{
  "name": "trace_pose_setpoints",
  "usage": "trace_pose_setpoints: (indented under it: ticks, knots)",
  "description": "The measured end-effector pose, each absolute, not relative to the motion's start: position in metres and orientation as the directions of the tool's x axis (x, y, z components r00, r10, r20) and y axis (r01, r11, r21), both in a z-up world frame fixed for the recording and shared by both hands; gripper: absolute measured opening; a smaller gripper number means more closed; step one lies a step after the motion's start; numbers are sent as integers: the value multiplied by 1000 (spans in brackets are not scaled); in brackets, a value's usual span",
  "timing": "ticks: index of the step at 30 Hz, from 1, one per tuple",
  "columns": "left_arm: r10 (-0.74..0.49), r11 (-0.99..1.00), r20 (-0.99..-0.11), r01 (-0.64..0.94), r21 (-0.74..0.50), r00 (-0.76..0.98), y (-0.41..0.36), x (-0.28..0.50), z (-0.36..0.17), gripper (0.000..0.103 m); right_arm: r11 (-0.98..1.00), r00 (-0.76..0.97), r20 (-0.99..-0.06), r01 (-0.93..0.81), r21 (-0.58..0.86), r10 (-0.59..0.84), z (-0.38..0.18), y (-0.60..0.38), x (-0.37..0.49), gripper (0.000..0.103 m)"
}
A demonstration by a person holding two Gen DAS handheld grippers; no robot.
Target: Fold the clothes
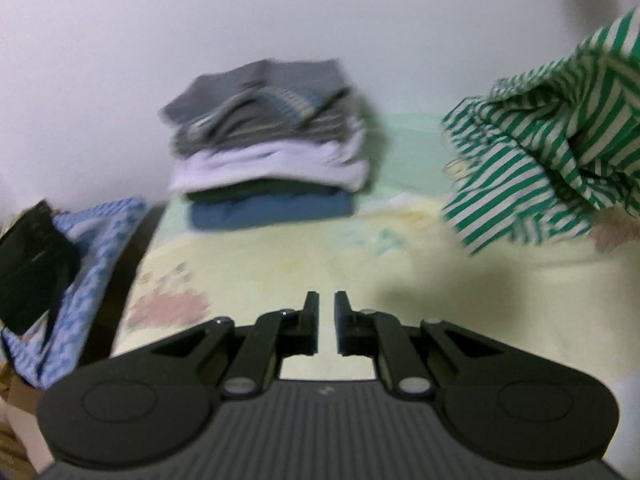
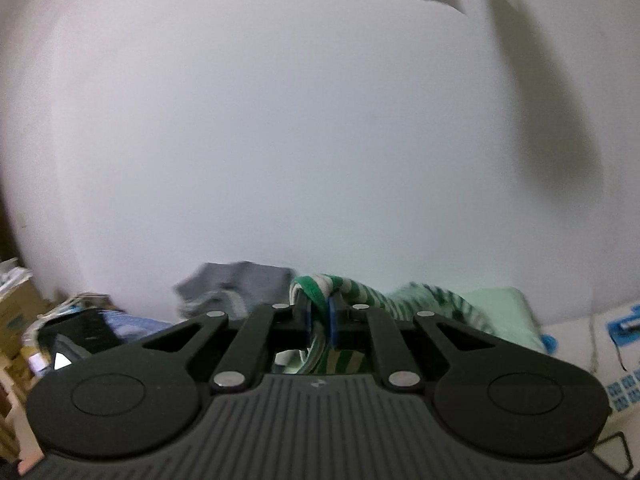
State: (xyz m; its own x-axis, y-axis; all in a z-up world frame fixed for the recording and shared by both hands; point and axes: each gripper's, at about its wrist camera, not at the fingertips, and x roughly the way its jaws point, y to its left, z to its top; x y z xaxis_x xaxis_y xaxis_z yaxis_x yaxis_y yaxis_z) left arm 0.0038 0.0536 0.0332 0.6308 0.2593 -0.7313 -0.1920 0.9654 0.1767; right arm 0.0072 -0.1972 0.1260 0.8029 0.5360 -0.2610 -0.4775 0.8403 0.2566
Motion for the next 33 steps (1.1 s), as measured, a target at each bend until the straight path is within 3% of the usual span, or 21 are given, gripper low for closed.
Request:
trace_pose_setpoints:
  ticks: [4,6,8,9,11,13,14,15,17,19,23,27,31,32,33]
  knots:
    - [259,966,-752,-181,186,606,90,-33,24,14,792,774,-199,-544,275,601,151,-173,-27,8]
    - [260,966,-751,-171,196,608,100,-50,18,18,753,750,-142,-596,277,646,163,-163,-44,0]
    - [250,968,-752,-168,186,609,109,-66,12,30,750,751,-108,-617,237,652,173,-149,-65,0]
    - [243,970,-752,-169,175,613,114,-72,9,41,776,773,-108,-600,193,625,174,-140,-73,1]
    - [227,973,-753,-170,154,618,121,-85,2,48,811,794,-165,-573,118,585,160,-127,-76,6]
    - [209,978,-761,-147,150,615,123,-92,-6,48,842,811,-244,-538,49,532,136,-115,-71,23]
    - [210,978,-763,-139,157,612,121,-95,-9,48,858,815,-302,-513,19,494,117,-112,-64,48]
    - [209,978,-766,-129,164,609,119,-97,-12,49,871,813,-363,-492,-10,455,97,-108,-56,65]
    - [197,980,-770,-109,165,607,115,-99,-18,54,888,801,-473,-453,-80,366,53,-108,-43,68]
    - [193,981,-766,-98,169,613,109,-101,-22,69,897,773,-572,-420,-139,274,8,-108,-28,68]
    - [202,978,-759,-82,194,619,93,-103,-30,79,940,741,-660,-302,-157,128,-48,-132,11,70]
    - [187,979,-771,-49,199,609,73,-99,-37,81,984,675,-731,-177,-25,102,-77,-165,65,70]
    - [180,975,-768,-11,220,615,49,-95,-41,90,988,633,-759,-129,86,149,-95,-178,95,66]
    - [174,975,-769,0,220,615,43,-94,-41,90,984,630,-756,-138,115,177,-91,-177,98,45]
    - [169,975,-769,12,224,616,36,-93,-42,90,977,627,-749,-152,149,212,-84,-176,99,13]
